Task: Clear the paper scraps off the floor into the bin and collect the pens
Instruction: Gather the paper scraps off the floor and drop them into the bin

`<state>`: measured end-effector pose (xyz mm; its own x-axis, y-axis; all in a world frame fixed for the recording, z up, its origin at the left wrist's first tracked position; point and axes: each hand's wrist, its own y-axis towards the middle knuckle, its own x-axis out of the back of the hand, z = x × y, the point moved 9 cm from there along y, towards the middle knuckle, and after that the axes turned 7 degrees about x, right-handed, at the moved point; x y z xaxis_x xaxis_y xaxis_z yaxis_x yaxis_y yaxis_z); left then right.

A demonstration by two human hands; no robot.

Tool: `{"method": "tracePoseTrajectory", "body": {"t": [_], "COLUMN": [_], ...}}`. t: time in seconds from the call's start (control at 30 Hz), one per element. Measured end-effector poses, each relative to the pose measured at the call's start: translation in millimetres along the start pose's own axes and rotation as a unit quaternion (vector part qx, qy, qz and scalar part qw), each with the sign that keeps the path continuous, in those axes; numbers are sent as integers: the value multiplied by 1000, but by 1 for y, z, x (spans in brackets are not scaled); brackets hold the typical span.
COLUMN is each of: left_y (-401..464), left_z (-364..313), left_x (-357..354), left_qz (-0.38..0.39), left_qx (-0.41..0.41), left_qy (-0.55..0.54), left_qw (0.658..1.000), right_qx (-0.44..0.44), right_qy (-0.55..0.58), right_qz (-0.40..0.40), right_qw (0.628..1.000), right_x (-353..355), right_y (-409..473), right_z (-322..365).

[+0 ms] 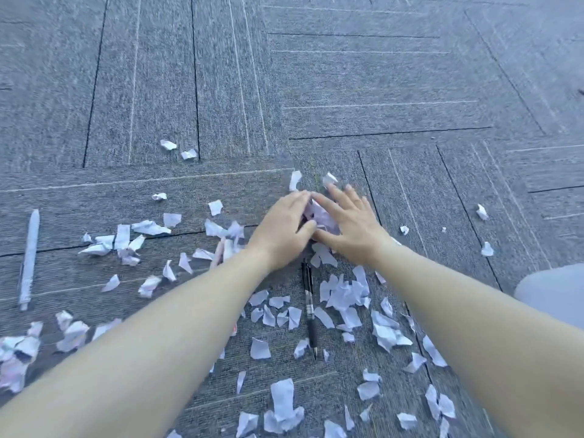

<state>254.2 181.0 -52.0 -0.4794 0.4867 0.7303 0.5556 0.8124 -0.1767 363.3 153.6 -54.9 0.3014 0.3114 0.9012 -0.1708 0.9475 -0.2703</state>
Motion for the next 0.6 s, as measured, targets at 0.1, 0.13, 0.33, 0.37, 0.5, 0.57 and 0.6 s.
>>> {"method": "tracePoseTrajectory", "body": {"t": [0.1,0.13,0.33,0.37,0.5,0.57,0.6], "left_y": [-17,-27,-82,-93,-134,-144,-145], "left_z": [-2,-1,26,26,31,43,47], "left_x": [1,0,11,12,-1,-5,-7], "left_qz": [-35,-32,-63,-72,-47,-28,-24], "left_qx": [-39,-51,3,-6,0,60,85], "left_qy": [-11,-15,-9,22,220,276,297], "left_qw": [999,998,998,997,974,959,951], "right_qx": [42,62,91,102,134,117,104], "right_qy": [15,36,58,45,-79,-104,-109], "right_qz": [-14,-32,-26,-14,-5,-20,-35], "right_qw": [999,997,994,994,988,987,988], "right_x": [-4,-6,-37,-43,-62,-63,-61], "right_y": [-9,-19,-101,-109,-118,-112,-109], "right_z": [-1,0,9,15,31,33,33]}}
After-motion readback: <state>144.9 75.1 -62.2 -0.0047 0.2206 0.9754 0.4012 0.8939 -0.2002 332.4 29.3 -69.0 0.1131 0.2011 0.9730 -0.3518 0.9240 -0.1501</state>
